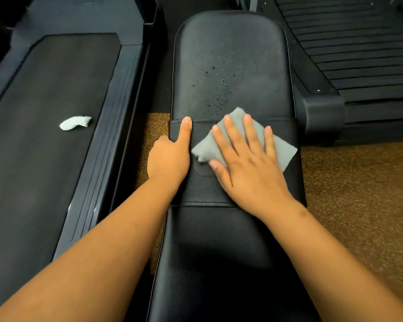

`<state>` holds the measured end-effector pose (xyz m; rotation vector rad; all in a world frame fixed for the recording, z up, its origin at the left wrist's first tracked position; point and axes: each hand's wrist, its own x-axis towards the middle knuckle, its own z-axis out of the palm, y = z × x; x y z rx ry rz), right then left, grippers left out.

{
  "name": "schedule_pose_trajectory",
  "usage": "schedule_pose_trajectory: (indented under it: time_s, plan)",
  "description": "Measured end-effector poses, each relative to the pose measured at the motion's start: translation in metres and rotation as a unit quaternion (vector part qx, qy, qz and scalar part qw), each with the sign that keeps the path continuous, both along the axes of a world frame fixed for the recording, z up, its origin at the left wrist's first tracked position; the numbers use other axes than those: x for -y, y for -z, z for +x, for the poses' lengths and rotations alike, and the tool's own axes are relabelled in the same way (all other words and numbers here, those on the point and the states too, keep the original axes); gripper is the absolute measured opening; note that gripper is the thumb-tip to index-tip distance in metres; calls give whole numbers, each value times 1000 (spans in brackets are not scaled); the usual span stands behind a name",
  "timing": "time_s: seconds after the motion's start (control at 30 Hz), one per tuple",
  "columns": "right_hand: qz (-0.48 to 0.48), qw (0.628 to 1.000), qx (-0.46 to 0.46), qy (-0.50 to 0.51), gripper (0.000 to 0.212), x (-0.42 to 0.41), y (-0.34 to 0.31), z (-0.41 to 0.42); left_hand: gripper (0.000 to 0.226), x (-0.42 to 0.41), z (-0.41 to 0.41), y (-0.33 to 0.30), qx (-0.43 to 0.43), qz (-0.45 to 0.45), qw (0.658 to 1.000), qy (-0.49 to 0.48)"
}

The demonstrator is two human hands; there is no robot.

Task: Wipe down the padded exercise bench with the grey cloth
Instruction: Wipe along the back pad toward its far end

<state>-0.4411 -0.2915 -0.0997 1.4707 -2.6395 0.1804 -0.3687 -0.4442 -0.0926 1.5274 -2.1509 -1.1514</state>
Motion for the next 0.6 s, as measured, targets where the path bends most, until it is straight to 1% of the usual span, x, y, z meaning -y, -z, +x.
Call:
schedule_pose_trajectory:
  time_s: [0.07, 0.1, 0.17, 0.27, 0.37, 0.47, 0.6]
  plan:
    - [12, 1000, 8, -27, 63, -20, 3, 7, 69, 0, 0, 1, -2, -12, 1000, -5]
    - [14, 999, 16, -23, 62, -27, 2, 4, 71, -1, 1, 1, 2, -20, 1000, -8]
    - [11, 999, 34, 17, 63, -30, -1, -10, 73, -2, 1, 2, 1, -32, 999, -13]
    - [-11, 993, 59, 98, 62, -5, -12, -37, 71, -3, 1, 2, -11, -36, 999, -13]
    - [-7, 990, 60, 130, 62, 28, -17, -44, 78, -2, 0, 4, -11, -35, 999, -16]
    - [-6, 995, 38, 91, 62, 34, -10, -24, 83, -1, -1, 4, -4, -39, 999, -15]
    - [-7, 1000, 8, 17, 62, -4, 3, 16, 83, -2, -2, 2, 1, -41, 999, -13]
